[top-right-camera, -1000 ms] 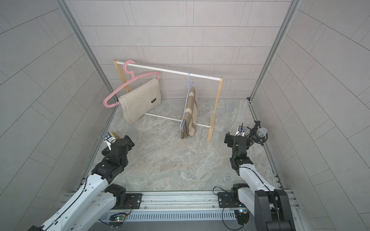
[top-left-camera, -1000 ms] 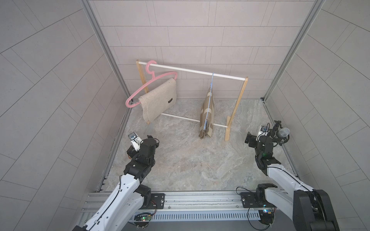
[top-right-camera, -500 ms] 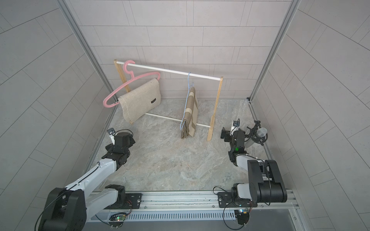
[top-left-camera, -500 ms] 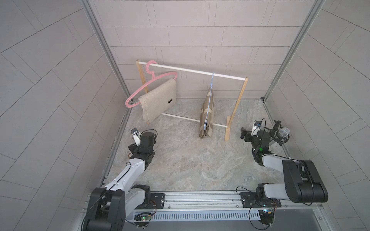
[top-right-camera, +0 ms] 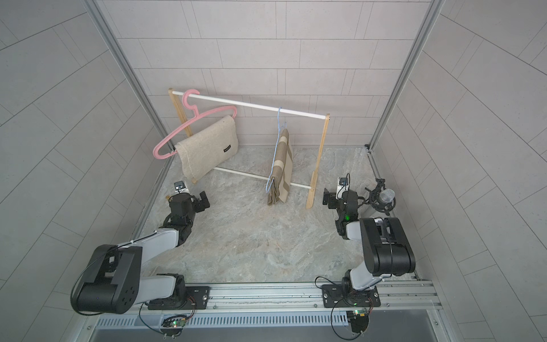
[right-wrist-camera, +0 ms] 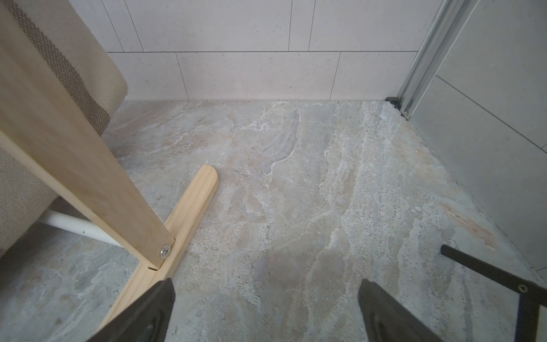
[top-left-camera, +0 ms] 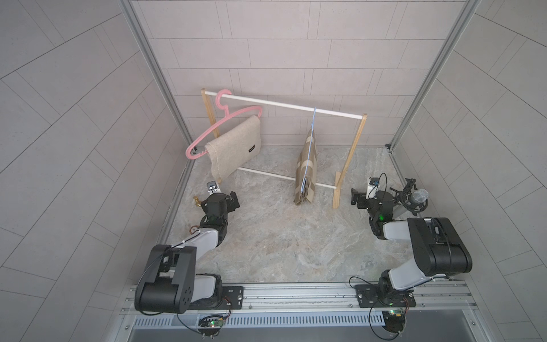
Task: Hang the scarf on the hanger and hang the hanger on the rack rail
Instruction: Reset both arms
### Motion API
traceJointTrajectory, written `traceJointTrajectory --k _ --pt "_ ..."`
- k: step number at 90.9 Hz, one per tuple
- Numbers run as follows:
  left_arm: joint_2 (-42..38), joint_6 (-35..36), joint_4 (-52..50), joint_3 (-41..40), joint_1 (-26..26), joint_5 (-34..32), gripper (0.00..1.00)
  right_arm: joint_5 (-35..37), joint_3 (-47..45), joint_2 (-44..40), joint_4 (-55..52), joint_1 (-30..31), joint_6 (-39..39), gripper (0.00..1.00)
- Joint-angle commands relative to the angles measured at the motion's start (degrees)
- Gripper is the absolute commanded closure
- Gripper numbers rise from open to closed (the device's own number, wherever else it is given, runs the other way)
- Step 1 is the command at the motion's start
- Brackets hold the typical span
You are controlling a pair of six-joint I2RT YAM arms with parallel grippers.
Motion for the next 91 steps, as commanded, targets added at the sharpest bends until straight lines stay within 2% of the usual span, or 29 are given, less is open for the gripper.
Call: traceJointTrajectory --k 1,19,33,91 --pt "2.7 3.6 10.4 -1.9 0.7 6.7 0.0 0.4 0.5 -0.8 0.2 -0.2 0.5 0.0" --pt "9.7 4.3 17.0 -2.1 1.6 10.2 0.0 0.4 0.5 -0.8 0.2 -0.2 0.4 0.0" --pt "11.7 3.9 10.9 2.3 1.6 8.8 0.0 0.3 0.4 -0.8 0.3 -0.1 0.3 0.0" --pt "11.4 4.2 10.6 2.4 1.3 8.4 0.0 0.3 0.5 -0.8 0.0 -0.1 0.4 0.0"
